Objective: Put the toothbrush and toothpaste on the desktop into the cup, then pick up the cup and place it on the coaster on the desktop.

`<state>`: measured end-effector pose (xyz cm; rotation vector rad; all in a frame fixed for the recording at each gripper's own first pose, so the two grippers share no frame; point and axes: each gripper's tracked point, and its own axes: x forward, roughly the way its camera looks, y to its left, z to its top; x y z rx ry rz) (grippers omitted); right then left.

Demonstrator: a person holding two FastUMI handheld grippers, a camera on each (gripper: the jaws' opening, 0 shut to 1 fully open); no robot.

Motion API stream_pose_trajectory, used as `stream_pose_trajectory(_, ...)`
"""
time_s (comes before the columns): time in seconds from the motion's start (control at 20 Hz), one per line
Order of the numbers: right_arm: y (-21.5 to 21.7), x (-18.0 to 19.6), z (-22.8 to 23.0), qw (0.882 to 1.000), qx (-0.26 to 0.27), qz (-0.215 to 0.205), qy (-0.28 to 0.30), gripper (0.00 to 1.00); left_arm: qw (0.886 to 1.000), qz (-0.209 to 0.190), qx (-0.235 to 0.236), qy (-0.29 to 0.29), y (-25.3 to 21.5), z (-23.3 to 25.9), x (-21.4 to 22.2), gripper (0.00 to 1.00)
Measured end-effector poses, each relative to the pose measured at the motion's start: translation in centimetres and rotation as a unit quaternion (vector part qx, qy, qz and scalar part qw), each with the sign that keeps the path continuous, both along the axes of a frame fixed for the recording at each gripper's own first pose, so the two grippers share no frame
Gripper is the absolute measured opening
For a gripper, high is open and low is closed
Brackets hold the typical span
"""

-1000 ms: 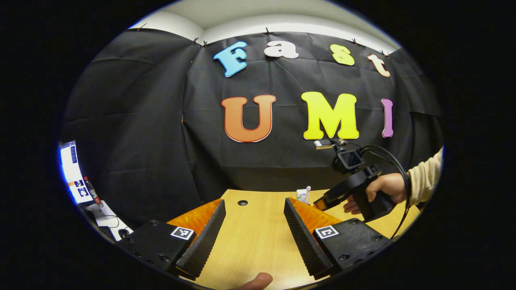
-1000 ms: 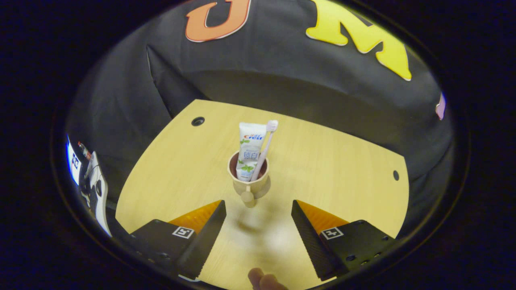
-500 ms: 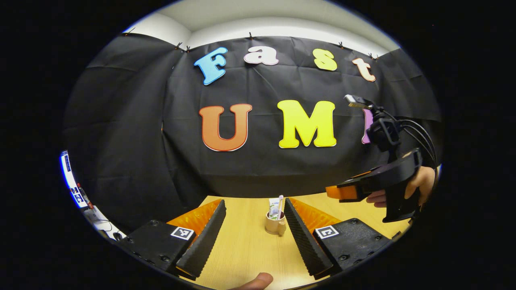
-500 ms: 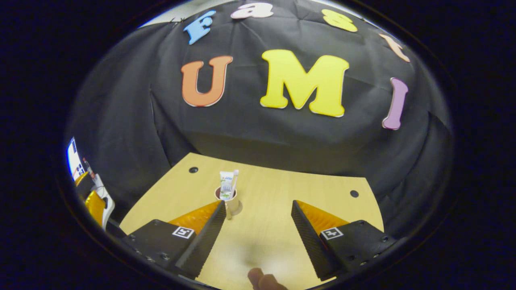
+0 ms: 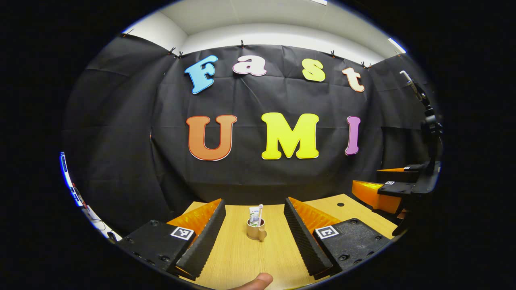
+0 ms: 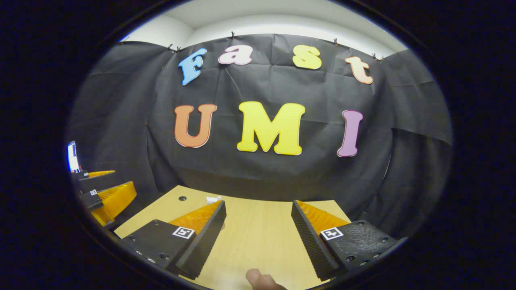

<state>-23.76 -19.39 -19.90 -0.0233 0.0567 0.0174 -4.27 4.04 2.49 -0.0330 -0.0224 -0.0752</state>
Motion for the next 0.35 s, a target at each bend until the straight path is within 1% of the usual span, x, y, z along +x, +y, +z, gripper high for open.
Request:
stream_pose_trajectory(0.15, 0.6, -1.9, 0.2, 1.000, -0.008, -0.006, -0.025, 0.96, 1.000, -0.014, -0.007, 0.002, -1.0, -0.3, -0.4, 0.93)
stream_pose_trajectory(0.2, 0.8, -2.4, 0.1, 0.999, -0.008, -0.008, -0.030, 0.95, 1.000, -0.015, -0.005, 0.000, -1.2, -0.2, -0.4, 0.93)
stream_pose_trajectory(0.3, 1.4, -2.8, 0.1, 0.999, -0.011, -0.004, -0.035, 0.98, 1.000, -0.017, -0.003, -0.001, -1.2, -0.4, -0.1, 0.93)
stream_pose_trajectory(0.35, 1.8, -2.8, 0.0, 0.999, -0.017, 0.000, -0.036, 0.97, 1.000, -0.018, -0.005, -0.001, -1.3, -0.3, 0.0, 0.93)
